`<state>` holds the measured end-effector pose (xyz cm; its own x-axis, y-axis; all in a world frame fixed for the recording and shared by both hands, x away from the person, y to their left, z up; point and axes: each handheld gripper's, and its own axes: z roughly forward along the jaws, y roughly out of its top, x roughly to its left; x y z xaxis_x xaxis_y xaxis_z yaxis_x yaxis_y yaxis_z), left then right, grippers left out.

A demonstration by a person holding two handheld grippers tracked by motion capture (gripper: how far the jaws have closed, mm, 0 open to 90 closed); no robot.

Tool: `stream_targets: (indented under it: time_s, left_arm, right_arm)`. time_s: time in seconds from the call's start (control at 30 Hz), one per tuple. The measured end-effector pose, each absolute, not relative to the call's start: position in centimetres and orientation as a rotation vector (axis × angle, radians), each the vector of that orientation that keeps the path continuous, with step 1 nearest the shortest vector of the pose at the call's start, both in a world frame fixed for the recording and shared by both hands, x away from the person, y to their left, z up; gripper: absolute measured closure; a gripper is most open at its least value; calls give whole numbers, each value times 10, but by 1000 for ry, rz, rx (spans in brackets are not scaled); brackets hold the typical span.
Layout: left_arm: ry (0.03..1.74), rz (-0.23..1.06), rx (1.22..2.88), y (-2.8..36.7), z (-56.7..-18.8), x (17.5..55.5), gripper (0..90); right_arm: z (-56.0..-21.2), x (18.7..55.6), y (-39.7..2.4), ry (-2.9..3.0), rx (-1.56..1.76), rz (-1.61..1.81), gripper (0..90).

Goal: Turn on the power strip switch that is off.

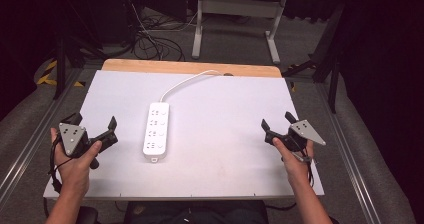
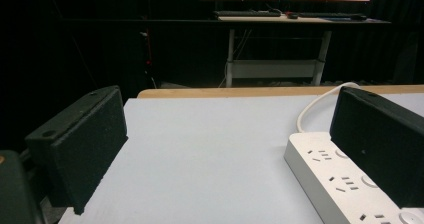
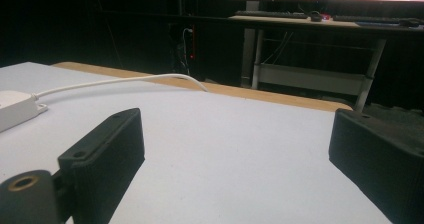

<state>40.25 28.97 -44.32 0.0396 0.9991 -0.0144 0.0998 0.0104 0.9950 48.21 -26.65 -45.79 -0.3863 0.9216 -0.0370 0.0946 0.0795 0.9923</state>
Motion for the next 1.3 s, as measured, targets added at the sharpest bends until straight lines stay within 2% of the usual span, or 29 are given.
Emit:
stream_targets:
  time_s: [0.27, 0.4, 0.5, 0.6, 0.7, 0.8, 1.0, 1.3]
  left_arm:
    - [1258, 1133, 1299, 288, -443, 404, 42]
    - [1255, 1141, 1302, 287, -444, 405, 82]
    - [1253, 1148, 1325, 286, -444, 404, 177]
    - [1248, 1134, 1349, 286, -443, 404, 231]
    - [1237, 1134, 1357, 285, -443, 403, 388]
    - [1226, 1128, 1359, 285, -442, 403, 494]
    - [1223, 1124, 1350, 285, -440, 403, 597]
    - [1224, 1087, 1339, 288, -436, 401, 860]
  right_arm:
    - [-458, 481, -268, 1608, 1038, 1394, 81]
    - [-458, 481, -268, 1606, 1040, 1399, 81]
    - [-458, 481, -268, 1606, 1036, 1408, 81]
    - [-458, 480, -268, 1606, 1036, 1421, 81]
    - [-457, 480, -268, 1603, 1036, 1424, 82]
    - [-457, 480, -269, 1603, 1034, 1425, 82]
    - [-457, 480, -269, 1602, 1032, 1428, 82]
    - [-457, 480, -269, 1605, 1032, 1428, 83]
